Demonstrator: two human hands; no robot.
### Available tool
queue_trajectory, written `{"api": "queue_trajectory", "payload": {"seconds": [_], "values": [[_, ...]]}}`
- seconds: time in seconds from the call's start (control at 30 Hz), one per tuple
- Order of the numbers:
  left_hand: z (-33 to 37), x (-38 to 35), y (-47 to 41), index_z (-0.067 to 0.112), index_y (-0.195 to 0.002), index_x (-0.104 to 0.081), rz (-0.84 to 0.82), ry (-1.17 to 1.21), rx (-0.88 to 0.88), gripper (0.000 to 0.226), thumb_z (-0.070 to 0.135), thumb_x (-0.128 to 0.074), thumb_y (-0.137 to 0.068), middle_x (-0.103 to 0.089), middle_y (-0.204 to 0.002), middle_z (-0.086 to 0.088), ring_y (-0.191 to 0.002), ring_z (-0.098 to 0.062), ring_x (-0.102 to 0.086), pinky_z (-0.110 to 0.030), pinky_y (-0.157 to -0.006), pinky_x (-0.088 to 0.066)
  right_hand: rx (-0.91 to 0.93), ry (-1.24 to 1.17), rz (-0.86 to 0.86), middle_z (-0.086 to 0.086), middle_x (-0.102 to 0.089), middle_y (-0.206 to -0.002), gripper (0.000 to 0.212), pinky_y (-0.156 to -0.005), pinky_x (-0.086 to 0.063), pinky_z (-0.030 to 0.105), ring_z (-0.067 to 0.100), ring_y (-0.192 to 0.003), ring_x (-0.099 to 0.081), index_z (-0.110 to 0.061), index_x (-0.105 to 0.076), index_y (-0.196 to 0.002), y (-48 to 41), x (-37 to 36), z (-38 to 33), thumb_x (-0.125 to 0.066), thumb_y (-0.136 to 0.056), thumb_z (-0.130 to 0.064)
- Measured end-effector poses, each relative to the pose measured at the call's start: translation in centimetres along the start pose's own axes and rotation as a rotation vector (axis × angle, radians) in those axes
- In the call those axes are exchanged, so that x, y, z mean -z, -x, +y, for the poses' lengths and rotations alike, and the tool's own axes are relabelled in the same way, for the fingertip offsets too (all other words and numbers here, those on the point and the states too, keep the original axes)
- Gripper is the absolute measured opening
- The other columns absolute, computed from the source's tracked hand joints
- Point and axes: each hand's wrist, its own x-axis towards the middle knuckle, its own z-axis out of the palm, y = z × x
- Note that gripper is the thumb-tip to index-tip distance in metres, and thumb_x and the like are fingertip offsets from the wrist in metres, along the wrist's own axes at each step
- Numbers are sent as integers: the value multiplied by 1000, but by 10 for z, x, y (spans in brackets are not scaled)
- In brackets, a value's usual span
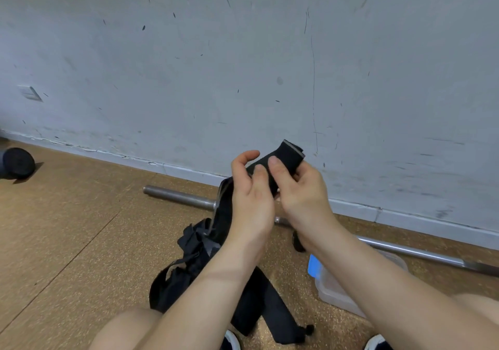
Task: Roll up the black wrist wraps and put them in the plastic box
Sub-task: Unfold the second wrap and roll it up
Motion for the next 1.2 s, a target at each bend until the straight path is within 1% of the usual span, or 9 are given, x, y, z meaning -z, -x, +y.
{"api": "queue_trajectory", "payload": {"seconds": [0.1, 0.2, 0.3, 0.47, 0.63, 0.73, 0.87, 1.03, 1.2], "values": [[3, 8, 2, 35, -133, -42, -240, -508, -205, 34, 20, -39, -102, -69, -105, 1, -91, -15, -65, -35, -81, -52, -51, 74, -24, 5, -72, -90, 15, -78, -61, 46, 15, -82, -72, -13, -65, -98, -18, 18, -11, -61, -96, -27], [16, 25, -5, 36, -119, -62, -191, -802, -313, 33, 20, -50, -93, -69, -70, 6, -69, -16, -63, -33, -67, -51, -150, 148, -264, 10, -68, -90, 18, -60, -60, 31, 16, -77, -70, -7, -63, -105, -25, 35, -21, -57, -99, -23], [29, 43, -12, 36, -111, -70, -116, -533, -328, 29, 16, -62, -92, -67, -80, 12, -76, -3, -61, -23, -74, -51, -119, 260, -477, 7, -62, -80, 19, -50, -49, 20, 12, -64, -62, -6, -64, -105, -28, 46, -28, -57, -98, -23], [31, 48, -18, 35, -135, -51, -511, -190, -142, 43, 44, -55, -93, -67, -116, 0, -111, -8, -64, -21, -91, -51, -142, 193, -791, 12, -65, -79, 20, -64, -46, 30, 24, -72, -61, -4, -68, -98, -24, 55, -42, -69, -89, -21], [22, 34, -13, 16, -110, -58, -403, -297, -235, 33, 43, -42, -99, -63, -92, 11, -87, 0, -60, -21, -79, -48, -175, 246, -687, 36, -64, -99, 53, -80, -42, 47, 33, -84, -59, 12, -65, -102, -23, 48, -38, -83, -66, -22], [20, 27, -15, 19, -105, -56, -218, -286, -222, 25, 38, -39, -105, -62, -89, 9, -83, -3, -60, -24, -75, -48, -145, 136, -569, 20, -73, -91, 20, -85, -56, 41, 26, -83, -71, -2, -72, -96, -22, 43, -34, -79, -77, -4], [18, 16, -11, 25, -101, -53, -72, -141, -190, 16, 28, -38, -107, -60, -98, 2, -92, -14, -59, -33, -81, -50, -89, 78, -438, 8, -66, -86, 35, -70, -55, 29, 18, -77, -67, -13, -58, -110, -15, 32, -31, -72, -81, 1], [20, 15, -7, 26, -114, -50, -197, 60, -83, 11, 23, -42, -105, -60, -105, -7, -84, -10, -62, -20, -65, -51, -55, 148, -501, 7, -62, -81, 33, -56, -49, 26, 19, -68, -62, -13, -50, -110, -16, 39, -40, -64, -85, 4], [21, 16, -8, 25, -108, -50, -293, 194, -54, 13, 13, -46, -104, -63, -104, -10, -84, -15, -66, -31, -71, -58, -84, -2, -437, 7, -65, -82, 32, -61, -55, 30, 20, -73, -65, -12, -60, -104, -21, 44, -37, -62, -81, 11]]}}
